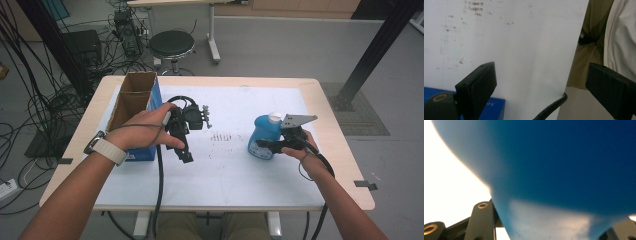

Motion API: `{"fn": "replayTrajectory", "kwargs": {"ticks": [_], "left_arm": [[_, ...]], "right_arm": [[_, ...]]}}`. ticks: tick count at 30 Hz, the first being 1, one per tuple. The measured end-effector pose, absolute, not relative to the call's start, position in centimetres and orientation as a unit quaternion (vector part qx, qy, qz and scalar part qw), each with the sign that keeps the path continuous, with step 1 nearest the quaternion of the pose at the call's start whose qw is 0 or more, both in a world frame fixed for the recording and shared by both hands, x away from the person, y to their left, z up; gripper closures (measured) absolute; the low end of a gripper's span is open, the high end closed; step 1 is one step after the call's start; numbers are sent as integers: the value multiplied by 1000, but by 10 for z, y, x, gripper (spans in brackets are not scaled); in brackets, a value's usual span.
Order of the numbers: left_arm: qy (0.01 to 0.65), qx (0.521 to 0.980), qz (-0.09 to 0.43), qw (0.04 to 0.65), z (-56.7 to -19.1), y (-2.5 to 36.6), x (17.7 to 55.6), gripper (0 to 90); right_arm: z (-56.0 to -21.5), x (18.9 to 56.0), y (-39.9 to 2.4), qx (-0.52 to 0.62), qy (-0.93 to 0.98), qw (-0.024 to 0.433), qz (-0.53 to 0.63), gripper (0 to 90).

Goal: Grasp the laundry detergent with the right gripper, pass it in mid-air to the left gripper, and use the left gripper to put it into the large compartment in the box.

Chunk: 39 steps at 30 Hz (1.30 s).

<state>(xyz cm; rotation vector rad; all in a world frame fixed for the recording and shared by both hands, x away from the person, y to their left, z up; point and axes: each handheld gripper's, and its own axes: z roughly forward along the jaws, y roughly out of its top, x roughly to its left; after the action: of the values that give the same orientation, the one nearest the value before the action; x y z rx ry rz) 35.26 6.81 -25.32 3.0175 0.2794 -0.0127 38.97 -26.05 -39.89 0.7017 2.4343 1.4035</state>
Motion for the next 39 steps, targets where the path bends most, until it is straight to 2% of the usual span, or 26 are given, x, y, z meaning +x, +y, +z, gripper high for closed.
{"fn": "replayTrajectory", "kwargs": {"ticks": [39], "left_arm": [[91,994,-5,56,-253,68,353,106]], "right_arm": [[-397,391,-259,245,838,118,473,428]]}}
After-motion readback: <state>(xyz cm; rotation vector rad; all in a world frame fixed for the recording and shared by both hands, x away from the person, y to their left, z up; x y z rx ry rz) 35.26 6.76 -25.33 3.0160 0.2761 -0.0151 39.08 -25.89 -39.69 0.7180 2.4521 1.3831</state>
